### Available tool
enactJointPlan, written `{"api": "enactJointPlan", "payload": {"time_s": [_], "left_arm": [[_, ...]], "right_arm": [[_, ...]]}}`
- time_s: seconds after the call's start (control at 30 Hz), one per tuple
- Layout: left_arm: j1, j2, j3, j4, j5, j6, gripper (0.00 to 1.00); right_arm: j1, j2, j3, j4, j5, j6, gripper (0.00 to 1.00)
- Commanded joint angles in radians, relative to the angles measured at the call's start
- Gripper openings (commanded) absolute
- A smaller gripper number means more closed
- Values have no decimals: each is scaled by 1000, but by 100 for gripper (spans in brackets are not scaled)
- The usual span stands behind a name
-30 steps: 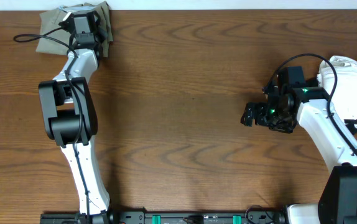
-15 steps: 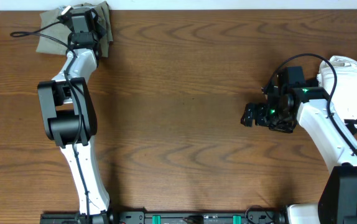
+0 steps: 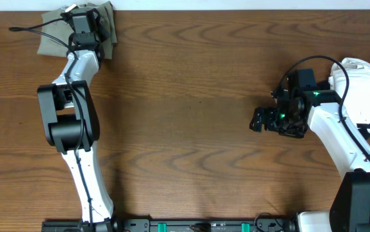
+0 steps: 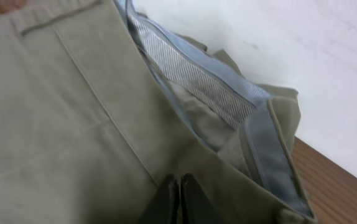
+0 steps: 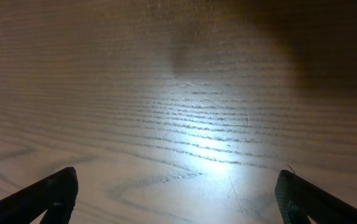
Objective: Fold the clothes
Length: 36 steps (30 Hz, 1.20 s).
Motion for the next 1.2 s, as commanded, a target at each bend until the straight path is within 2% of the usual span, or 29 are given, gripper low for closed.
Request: {"api": "enactJointPlan", "payload": {"time_s": [0.0, 0.1, 0.13, 0.17, 0.2, 0.33, 0.43, 0.5, 0.67, 0.8, 1.0, 1.17], "left_arm": [[15, -45, 9, 4, -19, 27, 7], [14, -127, 9, -17, -19, 27, 8], [13, -156, 9, -32, -19, 27, 15], [12, -188, 9, -52, -19, 27, 17], [10, -238, 9, -90, -19, 27, 25], [8, -409, 9, -221, -19, 27, 41], [6, -560, 9, -350, -19, 26, 60], [6, -667, 9, -448, -18, 26, 84], [6, -925, 9, -655, 21, 27, 86], [6, -1113, 9, -797, 82, 18, 87], [6, -1339, 9, -998, 325, -11, 86], [6, -1482, -23, -1155, 413, -10, 86]], "right_arm": [[1, 0, -6, -3, 3, -15, 99], [1, 0, -6, 0, 3, -15, 99], [1, 0, -6, 0, 2, -14, 99], [1, 0, -6, 0, -3, -14, 99], [1, 0, -6, -1, -11, -14, 99], [1, -2, -6, 0, -55, -14, 99], [1, -7, -6, -11, -114, -15, 99], [1, -18, -6, -16, -152, -15, 99], [1, -101, -5, -51, -200, -14, 99], [1, -243, -5, -94, -200, 6, 99], [1, -524, -5, -182, -198, 23, 99], [1, -757, -5, -244, -196, 24, 99]]}}
